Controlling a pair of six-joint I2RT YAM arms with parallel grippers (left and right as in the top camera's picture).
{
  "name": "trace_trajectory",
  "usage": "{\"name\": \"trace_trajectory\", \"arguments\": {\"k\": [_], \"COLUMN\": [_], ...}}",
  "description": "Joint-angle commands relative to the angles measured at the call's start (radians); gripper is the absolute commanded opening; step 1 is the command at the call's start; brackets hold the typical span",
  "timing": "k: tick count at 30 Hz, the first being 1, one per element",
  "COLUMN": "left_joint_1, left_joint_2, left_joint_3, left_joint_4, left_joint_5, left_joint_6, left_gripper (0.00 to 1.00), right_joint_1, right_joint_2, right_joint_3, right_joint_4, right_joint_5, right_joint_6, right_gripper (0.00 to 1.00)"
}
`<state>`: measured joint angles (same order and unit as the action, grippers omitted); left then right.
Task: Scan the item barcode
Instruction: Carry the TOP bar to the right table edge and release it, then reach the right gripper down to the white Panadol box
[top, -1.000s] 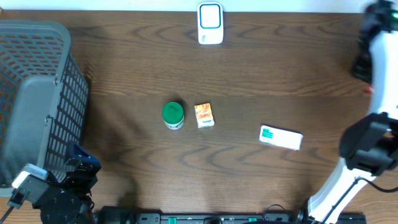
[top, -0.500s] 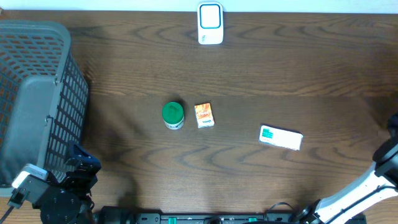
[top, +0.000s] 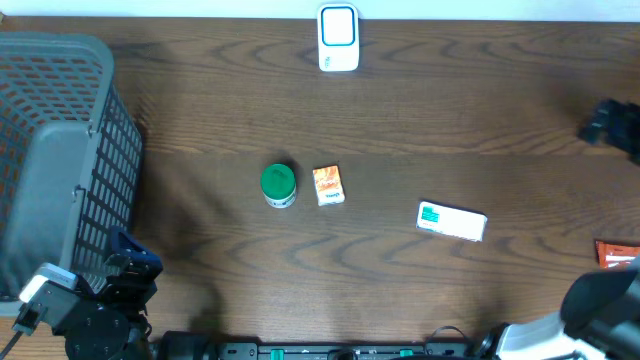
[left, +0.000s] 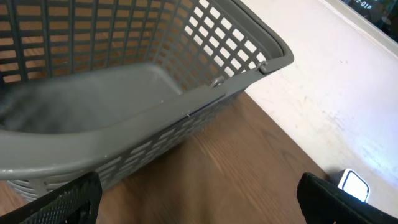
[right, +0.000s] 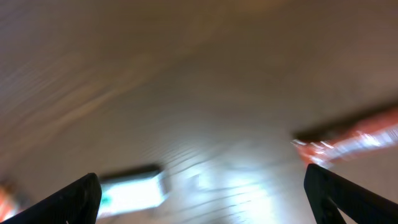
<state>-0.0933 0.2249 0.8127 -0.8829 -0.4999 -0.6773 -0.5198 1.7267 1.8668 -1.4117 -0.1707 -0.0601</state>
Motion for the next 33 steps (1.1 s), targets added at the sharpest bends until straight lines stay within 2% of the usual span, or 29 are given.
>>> {"name": "trace_trajectory", "arguments": {"k": [1,6,11,17,23,27,33], "left_joint_1": [0.003,0.003,0.003,0.003,0.003,0.003,0.003], "left_joint_2": [-0.002,-0.002,-0.002,-0.002,-0.002,-0.002,-0.002], "left_joint_3": [-0.002,-0.002,-0.002,-0.002,-0.002,-0.002,-0.002], "left_joint_4": [0.000,0.000,0.000,0.000,0.000,0.000,0.000], "left_joint_5": [-0.006,-0.006,-0.006,-0.006,-0.006,-0.006,-0.006], "left_joint_6": [-0.001,-0.001,-0.001,-0.001,-0.001,-0.001,-0.001], "left_gripper": [0.98,0.98,0.98,0.98,0.98,0.98,0.98], "right_joint_1": [0.200,0.458,0.607,0.682,0.692,0.698,0.698], "right_joint_2": [-0.077,-0.148,-0.178,-0.177,-0.177,-0.177,-0.177], "right_joint_3": [-0.025,-0.159,-0.391,-0.629,-0.818,-0.900,-0.922], "right_joint_4": [-0.055,-0.050,0.058,0.255,0.417,0.465,0.558], "right_joint_5": [-0.122,-0.087,0.009,0.042,0.163,0.194,0.218], "right_joint_6": [-0.213,-0.296,-0.214,-0.222,-0.397,-0.601,-0.619], "right_gripper": [0.99,0.99,0.99,0.99,0.99,0.99,0.99]}}
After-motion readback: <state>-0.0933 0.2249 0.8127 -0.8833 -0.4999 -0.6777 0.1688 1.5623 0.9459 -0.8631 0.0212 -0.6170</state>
